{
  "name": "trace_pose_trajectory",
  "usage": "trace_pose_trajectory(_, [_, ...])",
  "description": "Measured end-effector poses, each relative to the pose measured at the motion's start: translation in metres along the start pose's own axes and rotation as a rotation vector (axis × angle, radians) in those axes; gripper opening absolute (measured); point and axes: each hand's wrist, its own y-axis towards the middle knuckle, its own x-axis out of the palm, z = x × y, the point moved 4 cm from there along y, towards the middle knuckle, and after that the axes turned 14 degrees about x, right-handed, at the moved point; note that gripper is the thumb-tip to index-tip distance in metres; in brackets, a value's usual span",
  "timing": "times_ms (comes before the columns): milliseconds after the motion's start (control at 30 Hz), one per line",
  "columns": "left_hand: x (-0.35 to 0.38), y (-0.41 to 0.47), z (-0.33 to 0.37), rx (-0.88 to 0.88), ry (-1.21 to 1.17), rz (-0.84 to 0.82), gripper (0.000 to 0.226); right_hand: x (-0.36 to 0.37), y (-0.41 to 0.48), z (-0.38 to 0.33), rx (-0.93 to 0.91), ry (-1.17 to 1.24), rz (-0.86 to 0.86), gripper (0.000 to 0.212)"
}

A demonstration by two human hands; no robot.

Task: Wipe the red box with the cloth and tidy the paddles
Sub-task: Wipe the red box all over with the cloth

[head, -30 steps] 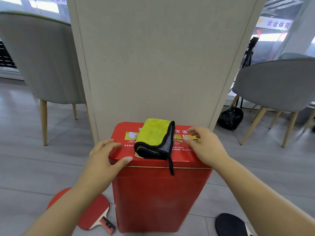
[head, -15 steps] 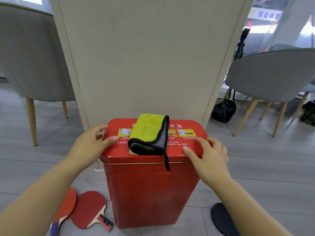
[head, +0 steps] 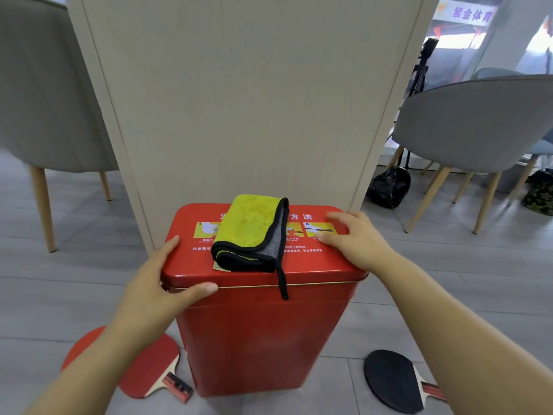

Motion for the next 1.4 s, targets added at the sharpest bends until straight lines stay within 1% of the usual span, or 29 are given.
trace_pose_trajectory(67, [0.003,-0.001,-0.003,-0.001,-0.002,0.014,0.123,-0.001,0.016,-0.007,-0.017,-0.034,-0.101,0.071])
trace_pose_trajectory(133, [0.004,0.001,-0.001,0.004,0.017,0.039,0.12,0.001,0.028,-0.008,-0.009,-0.03,-0.189,0.075])
trace_pose_trajectory(200, [0.004,0.004,0.001,0.015,0.026,0.057,0.115,0.003,0.035,-0.005,-0.007,0.004,-0.22,0.077])
trace_pose_trajectory(300, [0.004,0.007,0.002,0.024,0.006,0.071,0.108,0.004,0.034,0.0,-0.026,0.073,-0.195,0.075])
trace_pose_trajectory(367, [0.006,0.013,0.002,0.041,-0.003,0.059,0.105,0.002,0.031,0.004,-0.028,0.064,-0.162,0.074])
trace_pose_trajectory(467, [0.009,0.032,-0.005,0.084,-0.03,0.002,0.1,-0.004,0.021,0.015,-0.006,0.078,-0.089,0.073])
trace_pose_trajectory(600, [0.015,0.061,-0.012,0.055,-0.121,-0.097,0.095,-0.009,0.005,0.035,0.036,0.067,0.014,0.076])
trace_pose_trajectory(667, [0.02,0.072,-0.014,0.057,-0.172,-0.117,0.089,-0.009,-0.001,0.047,0.058,0.074,0.043,0.073])
trace_pose_trajectory(733, [0.027,0.079,-0.018,0.075,-0.194,-0.116,0.085,-0.009,-0.003,0.056,0.074,0.138,0.045,0.071])
trace_pose_trajectory(867, [0.033,0.076,-0.025,0.095,-0.237,-0.06,0.085,-0.008,0.0,0.064,0.099,0.289,0.025,0.079])
trace_pose_trajectory(933, [0.035,0.065,-0.025,0.082,-0.216,-0.01,0.086,-0.007,0.002,0.066,0.103,0.33,0.019,0.074])
trace_pose_trajectory(1033, [0.043,0.044,-0.014,0.089,-0.14,0.113,0.077,-0.007,0.006,0.069,0.114,0.37,0.013,0.061])
trace_pose_trajectory(1133, [0.061,0.018,-0.001,0.103,-0.103,0.17,0.08,-0.009,0.005,0.068,0.111,0.409,-0.016,0.055])
trace_pose_trajectory(1233, [0.091,-0.014,0.012,0.151,0.037,0.118,0.079,-0.011,0.001,0.068,0.075,0.463,-0.092,0.055])
trace_pose_trajectory(1333, [0.13,-0.042,0.03,0.194,0.057,-0.013,0.082,-0.016,-0.002,0.078,0.059,0.523,-0.157,0.06])
trace_pose_trajectory(1400, [0.155,-0.054,0.045,0.17,0.042,-0.055,0.091,-0.02,-0.003,0.084,0.057,0.547,-0.176,0.064])
